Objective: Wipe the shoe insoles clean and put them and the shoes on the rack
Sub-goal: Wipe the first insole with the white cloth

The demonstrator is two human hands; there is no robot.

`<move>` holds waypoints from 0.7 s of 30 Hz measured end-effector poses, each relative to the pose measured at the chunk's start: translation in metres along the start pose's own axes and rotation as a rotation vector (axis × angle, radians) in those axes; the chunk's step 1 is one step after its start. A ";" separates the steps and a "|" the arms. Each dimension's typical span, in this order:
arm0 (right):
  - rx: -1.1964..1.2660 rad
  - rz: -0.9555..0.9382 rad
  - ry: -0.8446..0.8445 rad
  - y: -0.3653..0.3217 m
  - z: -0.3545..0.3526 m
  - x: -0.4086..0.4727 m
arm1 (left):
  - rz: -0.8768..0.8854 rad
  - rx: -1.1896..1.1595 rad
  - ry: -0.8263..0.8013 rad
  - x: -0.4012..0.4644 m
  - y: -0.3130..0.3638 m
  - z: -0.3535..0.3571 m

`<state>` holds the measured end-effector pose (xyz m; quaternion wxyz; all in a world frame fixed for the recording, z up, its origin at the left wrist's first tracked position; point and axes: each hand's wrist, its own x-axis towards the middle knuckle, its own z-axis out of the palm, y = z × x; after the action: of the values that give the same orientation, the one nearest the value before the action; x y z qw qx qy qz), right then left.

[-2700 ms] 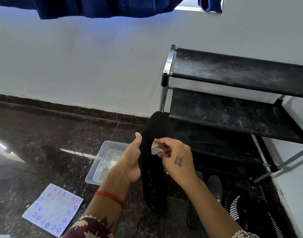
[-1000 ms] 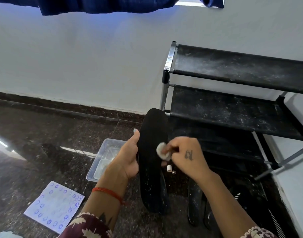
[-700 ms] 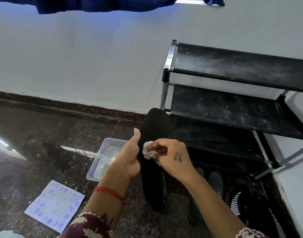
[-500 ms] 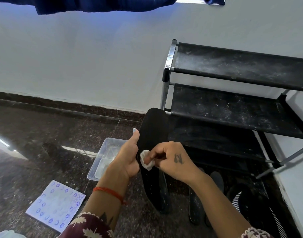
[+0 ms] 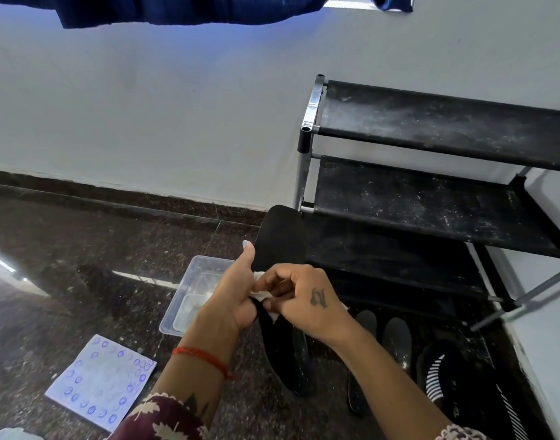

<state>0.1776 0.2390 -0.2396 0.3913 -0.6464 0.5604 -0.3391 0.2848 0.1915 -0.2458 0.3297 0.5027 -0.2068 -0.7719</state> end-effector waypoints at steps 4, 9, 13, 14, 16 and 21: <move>-0.060 -0.078 -0.066 0.000 -0.008 -0.002 | 0.012 -0.036 0.002 -0.002 0.001 0.001; -0.181 -0.094 -0.064 0.005 -0.017 -0.001 | -0.024 -0.101 0.032 -0.001 0.001 0.003; -0.275 -0.042 0.173 0.007 -0.019 0.000 | 0.009 -0.092 0.028 0.000 0.001 0.002; -0.254 -0.016 0.232 0.008 -0.021 0.001 | 0.024 -0.088 0.032 -0.001 0.002 0.001; -0.166 0.055 0.282 0.010 -0.026 0.002 | 0.036 -0.083 0.041 -0.001 0.002 0.000; -0.197 0.157 0.238 0.015 -0.017 0.003 | 0.013 -0.056 0.003 -0.001 0.000 0.001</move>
<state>0.1567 0.2332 -0.2451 0.2821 -0.5913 0.6820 -0.3250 0.2840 0.1918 -0.2446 0.3489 0.4931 -0.1879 -0.7745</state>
